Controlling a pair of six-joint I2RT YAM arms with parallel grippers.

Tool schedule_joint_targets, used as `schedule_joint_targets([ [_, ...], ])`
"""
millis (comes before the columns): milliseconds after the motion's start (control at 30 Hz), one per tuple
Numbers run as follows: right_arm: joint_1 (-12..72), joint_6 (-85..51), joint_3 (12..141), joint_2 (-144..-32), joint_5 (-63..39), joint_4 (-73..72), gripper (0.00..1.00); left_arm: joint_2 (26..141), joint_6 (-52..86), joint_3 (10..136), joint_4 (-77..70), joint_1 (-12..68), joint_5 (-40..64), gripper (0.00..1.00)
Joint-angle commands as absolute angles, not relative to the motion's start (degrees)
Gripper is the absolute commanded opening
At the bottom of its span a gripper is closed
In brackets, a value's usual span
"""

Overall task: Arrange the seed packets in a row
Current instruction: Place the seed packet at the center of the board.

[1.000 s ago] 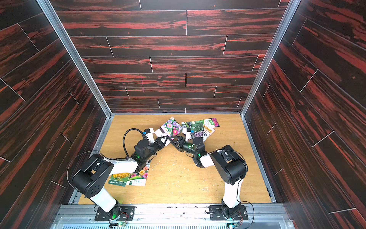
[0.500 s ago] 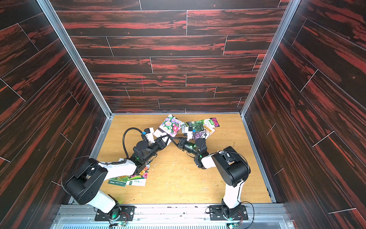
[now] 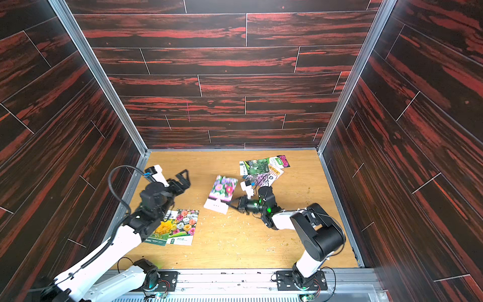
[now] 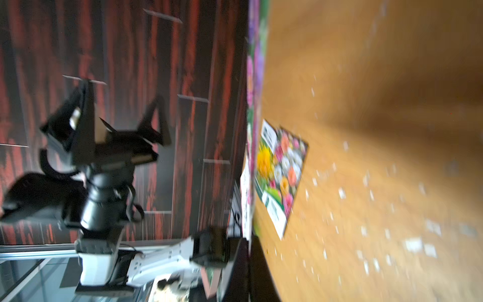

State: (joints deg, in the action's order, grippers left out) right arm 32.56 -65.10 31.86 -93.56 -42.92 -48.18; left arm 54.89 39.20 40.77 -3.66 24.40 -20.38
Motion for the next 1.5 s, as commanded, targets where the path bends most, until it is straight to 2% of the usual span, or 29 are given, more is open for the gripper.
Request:
schedule_joint_targets([
  [0,34.2,-58.7,30.5,-90.2,-51.0,-32.0,0.0,53.9,36.8,42.4,9.0,23.8,-23.2,1.0],
  [167,39.6,-47.4,33.3,-88.0,-50.2,-12.6,0.0,54.7,37.5,41.1,7.6,23.7,-22.9,1.0],
  [500,46.9,-56.9,33.8,-98.9,-43.6,-28.0,0.0,57.1,38.4,39.8,5.3,23.6,-20.1,1.0],
  [700,49.1,-58.9,36.3,-102.9,-39.1,-29.4,0.0,55.7,38.2,39.0,5.5,23.6,-20.5,1.0],
  [967,49.7,-60.8,36.4,-100.7,-31.6,-28.6,0.0,55.4,38.5,39.1,6.0,23.6,-20.0,1.0],
  [1467,51.3,-60.2,40.3,-102.3,-30.4,-24.6,0.0,55.1,38.3,39.7,6.7,23.6,-19.6,1.0],
])
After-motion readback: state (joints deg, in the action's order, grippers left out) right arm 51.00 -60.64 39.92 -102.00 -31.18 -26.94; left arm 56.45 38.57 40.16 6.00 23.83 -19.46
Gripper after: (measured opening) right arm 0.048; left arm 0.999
